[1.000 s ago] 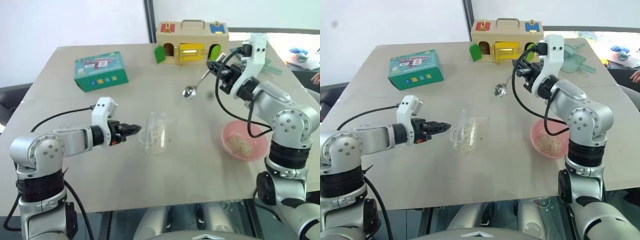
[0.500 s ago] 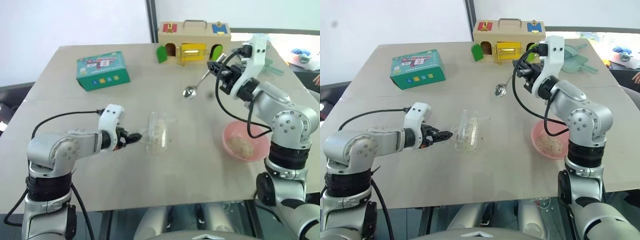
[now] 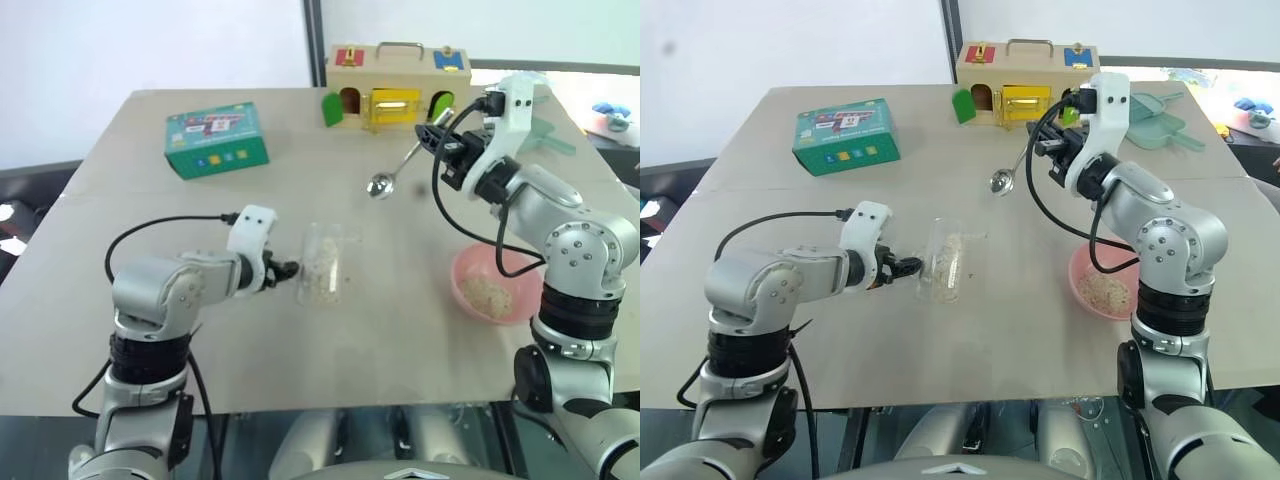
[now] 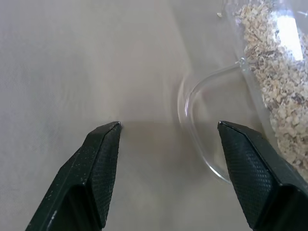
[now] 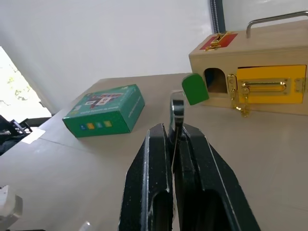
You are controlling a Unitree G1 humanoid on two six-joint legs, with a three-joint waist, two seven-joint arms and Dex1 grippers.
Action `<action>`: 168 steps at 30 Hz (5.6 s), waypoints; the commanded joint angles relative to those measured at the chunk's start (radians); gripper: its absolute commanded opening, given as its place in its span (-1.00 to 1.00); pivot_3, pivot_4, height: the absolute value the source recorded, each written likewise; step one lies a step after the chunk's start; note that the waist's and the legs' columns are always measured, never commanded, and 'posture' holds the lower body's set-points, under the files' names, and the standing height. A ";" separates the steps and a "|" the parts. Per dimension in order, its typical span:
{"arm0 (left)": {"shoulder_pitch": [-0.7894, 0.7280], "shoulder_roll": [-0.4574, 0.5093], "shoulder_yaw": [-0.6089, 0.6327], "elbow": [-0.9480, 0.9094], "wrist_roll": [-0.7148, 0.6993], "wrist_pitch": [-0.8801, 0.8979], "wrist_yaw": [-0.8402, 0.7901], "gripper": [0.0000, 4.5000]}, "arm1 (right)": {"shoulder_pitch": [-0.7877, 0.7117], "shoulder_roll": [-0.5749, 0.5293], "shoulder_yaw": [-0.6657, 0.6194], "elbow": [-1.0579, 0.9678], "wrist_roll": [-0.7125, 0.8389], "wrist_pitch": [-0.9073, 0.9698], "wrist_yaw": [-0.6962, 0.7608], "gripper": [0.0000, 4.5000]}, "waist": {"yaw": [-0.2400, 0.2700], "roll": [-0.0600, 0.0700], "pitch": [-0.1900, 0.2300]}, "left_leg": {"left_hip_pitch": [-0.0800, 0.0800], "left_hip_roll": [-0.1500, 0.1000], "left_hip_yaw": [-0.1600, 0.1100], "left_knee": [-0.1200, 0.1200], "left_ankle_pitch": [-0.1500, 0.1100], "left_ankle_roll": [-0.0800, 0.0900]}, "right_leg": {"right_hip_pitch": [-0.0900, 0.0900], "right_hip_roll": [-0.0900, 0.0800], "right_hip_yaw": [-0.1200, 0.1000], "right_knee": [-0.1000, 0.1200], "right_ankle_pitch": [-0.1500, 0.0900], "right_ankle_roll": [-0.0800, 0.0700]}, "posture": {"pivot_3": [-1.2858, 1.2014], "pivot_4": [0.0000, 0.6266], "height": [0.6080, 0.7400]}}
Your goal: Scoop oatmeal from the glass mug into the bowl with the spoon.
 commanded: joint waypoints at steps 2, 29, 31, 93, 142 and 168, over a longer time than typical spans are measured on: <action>-0.012 -0.027 -0.016 0.025 0.026 0.022 -0.008 -0.44 | -0.016 -0.014 -0.015 -0.050 0.016 0.003 0.002 -1.00 | 0.005 0.000 0.000 | 0.000 0.000 0.000 0.000 0.000 0.000 | 0.000 0.000 0.000 0.000 0.000 0.000 | 0.03 -0.52 1.00; 0.054 0.038 -0.094 -0.074 0.147 -0.329 -0.131 -0.99 | -0.010 -0.018 -0.018 -0.061 0.020 0.012 -0.005 -1.00 | 0.004 0.000 0.000 | 0.000 0.000 0.000 -0.001 0.000 0.000 | 0.000 0.000 0.000 -0.001 0.000 0.000 | 0.03 -0.52 1.00; 0.085 0.047 -0.100 -0.091 0.180 -0.466 -0.150 -0.99 | -0.011 -0.020 -0.020 -0.059 0.019 0.012 -0.004 -1.00 | 0.004 0.000 0.000 | 0.000 0.000 0.000 -0.001 0.000 0.000 | 0.000 0.000 0.000 -0.001 0.000 0.000 | 0.03 -0.52 1.00; 0.528 -0.069 -0.063 0.290 0.230 -1.848 -0.565 0.46 | 0.109 -0.161 -0.168 -0.193 0.164 0.091 -0.125 -1.00 | 0.003 0.000 0.001 | -0.002 0.001 0.000 -0.001 -0.004 0.006 | -0.001 0.000 0.000 -0.004 0.000 0.000 | 0.03 -0.52 1.00; 0.276 -0.071 -0.068 0.169 0.160 -1.322 -0.580 -0.96 | 0.114 -0.166 -0.158 -0.241 0.207 0.102 -0.158 -1.00 | 0.003 -0.001 0.001 | -0.002 0.001 0.000 -0.001 -0.002 0.003 | 0.000 0.000 0.000 -0.004 0.000 0.000 | 0.03 -0.52 1.00; -0.086 -0.233 -0.126 0.387 0.436 -1.463 -0.337 -0.96 | -0.150 -0.284 0.030 -0.234 0.427 0.128 -0.206 -1.00 | 0.004 -0.001 0.002 | -0.011 0.001 0.000 0.003 -0.002 0.003 | -0.007 0.000 -0.002 -0.004 0.000 0.000 | 0.03 -0.52 1.00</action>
